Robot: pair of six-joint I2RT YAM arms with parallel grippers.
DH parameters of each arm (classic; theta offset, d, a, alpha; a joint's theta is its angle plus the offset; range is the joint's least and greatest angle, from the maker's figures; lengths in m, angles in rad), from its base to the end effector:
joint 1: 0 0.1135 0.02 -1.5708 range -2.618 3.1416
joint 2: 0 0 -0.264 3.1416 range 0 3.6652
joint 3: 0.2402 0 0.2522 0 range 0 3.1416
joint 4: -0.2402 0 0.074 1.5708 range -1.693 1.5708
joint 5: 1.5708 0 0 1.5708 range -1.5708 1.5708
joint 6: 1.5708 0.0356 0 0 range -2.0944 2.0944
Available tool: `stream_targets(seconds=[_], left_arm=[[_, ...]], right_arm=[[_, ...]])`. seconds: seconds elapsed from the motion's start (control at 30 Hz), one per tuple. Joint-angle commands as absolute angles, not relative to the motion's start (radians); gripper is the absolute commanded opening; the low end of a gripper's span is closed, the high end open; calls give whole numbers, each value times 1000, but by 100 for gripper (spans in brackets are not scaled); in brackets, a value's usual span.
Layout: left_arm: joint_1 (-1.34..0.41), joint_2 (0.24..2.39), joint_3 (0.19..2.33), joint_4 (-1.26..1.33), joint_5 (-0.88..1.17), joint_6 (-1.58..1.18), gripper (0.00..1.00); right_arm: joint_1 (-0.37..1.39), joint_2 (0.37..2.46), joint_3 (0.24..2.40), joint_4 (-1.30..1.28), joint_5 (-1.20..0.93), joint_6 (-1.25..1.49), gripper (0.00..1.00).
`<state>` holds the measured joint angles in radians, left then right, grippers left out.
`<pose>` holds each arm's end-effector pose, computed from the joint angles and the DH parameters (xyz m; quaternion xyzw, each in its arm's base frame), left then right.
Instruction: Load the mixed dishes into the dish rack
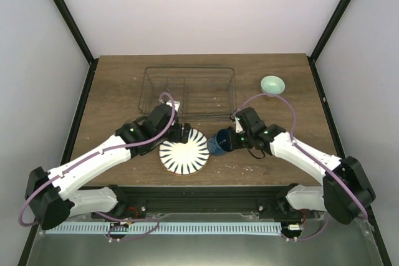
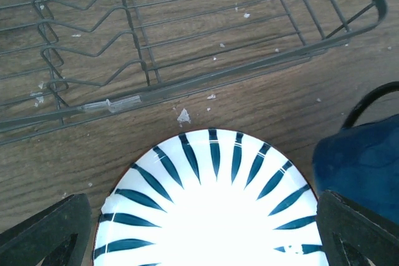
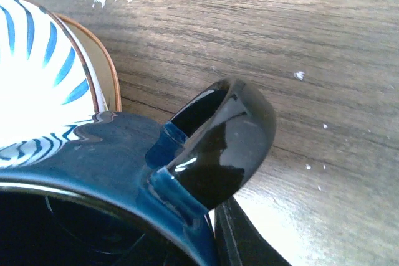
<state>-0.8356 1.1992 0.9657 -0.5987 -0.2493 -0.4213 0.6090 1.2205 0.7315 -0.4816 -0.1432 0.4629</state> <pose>0.1738 -0.1791 0.2809 0.1464 0.9148 -0.1168 0.3579 0.1903 0.1389 0.2092 -0.0906 0.9488 0.2093 0.2186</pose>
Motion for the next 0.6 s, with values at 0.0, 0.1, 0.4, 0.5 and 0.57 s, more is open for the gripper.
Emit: stream_targets(seconds=[0.0, 0.1, 0.4, 0.5, 0.57], left_arm=[[-788, 1146, 943, -551, -130, -387, 100], [-736, 1132, 950, -534, -30, -352, 100], [-684, 1187, 1006, -492, 252, -231, 100], [-677, 1181, 983, -449, 357, -219, 100], [-670, 1170, 969, -431, 413, -210, 100]], right_arm=[[606, 1244, 771, -354, -185, 313, 1], [606, 1210, 740, -286, -227, 191, 1], [606, 1097, 658, -85, -519, 13, 1], [606, 1128, 667, -80, -623, -14, 1], [606, 1119, 643, -46, -689, -16, 1]])
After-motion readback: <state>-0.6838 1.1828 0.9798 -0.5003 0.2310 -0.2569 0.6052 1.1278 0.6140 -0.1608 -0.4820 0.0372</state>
